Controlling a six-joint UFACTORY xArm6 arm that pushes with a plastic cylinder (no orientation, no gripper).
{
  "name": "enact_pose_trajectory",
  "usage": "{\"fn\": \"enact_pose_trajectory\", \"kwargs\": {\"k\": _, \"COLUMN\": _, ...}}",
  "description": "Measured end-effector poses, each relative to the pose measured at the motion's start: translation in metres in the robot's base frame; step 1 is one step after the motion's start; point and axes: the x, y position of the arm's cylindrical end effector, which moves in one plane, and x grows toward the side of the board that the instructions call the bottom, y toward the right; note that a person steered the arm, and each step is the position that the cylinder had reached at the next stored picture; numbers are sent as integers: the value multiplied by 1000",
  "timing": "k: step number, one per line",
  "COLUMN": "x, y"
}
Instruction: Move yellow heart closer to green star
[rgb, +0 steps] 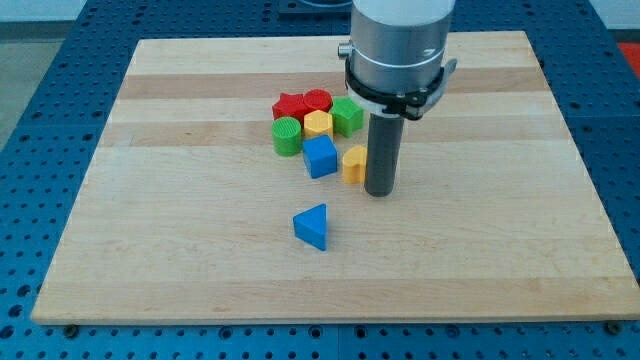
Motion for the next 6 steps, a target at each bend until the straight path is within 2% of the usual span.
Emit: {"fn": "enact_pose_trajectory", "kwargs": {"k": 6, "x": 2, "y": -11}}
